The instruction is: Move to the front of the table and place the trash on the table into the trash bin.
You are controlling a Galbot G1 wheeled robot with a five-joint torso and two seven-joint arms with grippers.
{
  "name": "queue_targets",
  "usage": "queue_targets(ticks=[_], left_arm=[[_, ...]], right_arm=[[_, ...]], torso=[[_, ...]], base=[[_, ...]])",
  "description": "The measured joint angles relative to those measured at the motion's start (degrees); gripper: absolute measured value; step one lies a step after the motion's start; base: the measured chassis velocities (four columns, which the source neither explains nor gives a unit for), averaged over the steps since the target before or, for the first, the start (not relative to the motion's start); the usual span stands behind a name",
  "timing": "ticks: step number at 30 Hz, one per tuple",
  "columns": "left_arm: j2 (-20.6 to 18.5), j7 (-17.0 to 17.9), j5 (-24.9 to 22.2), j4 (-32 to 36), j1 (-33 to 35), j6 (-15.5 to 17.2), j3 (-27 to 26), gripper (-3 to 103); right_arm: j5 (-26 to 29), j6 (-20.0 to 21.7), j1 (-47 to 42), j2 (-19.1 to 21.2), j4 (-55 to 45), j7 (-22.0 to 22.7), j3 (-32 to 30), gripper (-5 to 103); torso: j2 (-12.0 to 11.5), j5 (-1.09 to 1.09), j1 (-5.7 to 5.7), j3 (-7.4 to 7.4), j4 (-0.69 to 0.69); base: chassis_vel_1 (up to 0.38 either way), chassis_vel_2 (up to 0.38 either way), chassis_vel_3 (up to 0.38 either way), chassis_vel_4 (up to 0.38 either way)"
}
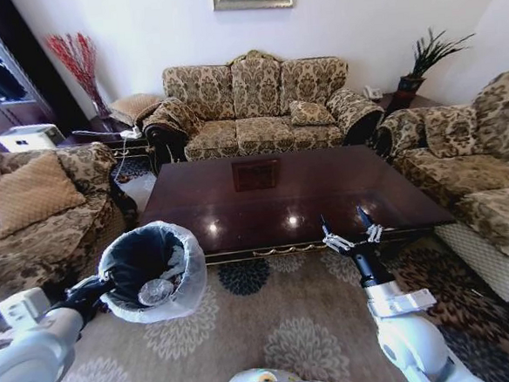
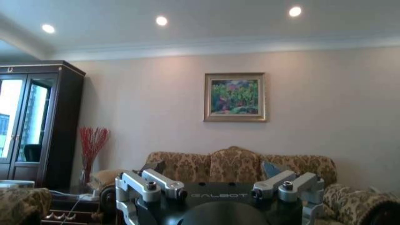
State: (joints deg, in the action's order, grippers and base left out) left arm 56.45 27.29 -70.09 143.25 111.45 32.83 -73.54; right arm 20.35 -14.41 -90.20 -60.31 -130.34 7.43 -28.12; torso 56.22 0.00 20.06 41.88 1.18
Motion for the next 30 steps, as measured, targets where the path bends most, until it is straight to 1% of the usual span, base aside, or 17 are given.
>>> queue_targets(ticks=[4, 30], left_arm=[[-0.1, 0.0, 0.0, 0.0, -0.1, 0.0, 0.0, 0], [-0.2, 0.0, -0.1, 0.0, 0.0, 0.0, 0.0, 0]], right_arm=[[0.0, 0.0, 0.0, 0.0, 0.0, 0.0, 0.0, 100], [0.0, 0.1, 0.1, 0.0, 0.0, 0.0, 0.0, 100]], torso=[[0.0, 0.00, 0.12, 0.05, -0.01], [0.0, 0.00, 0.04, 0.01, 0.00]], base=[[0.000, 0.000, 0.000, 0.000], [0.000, 0.000, 0.000, 0.000]])
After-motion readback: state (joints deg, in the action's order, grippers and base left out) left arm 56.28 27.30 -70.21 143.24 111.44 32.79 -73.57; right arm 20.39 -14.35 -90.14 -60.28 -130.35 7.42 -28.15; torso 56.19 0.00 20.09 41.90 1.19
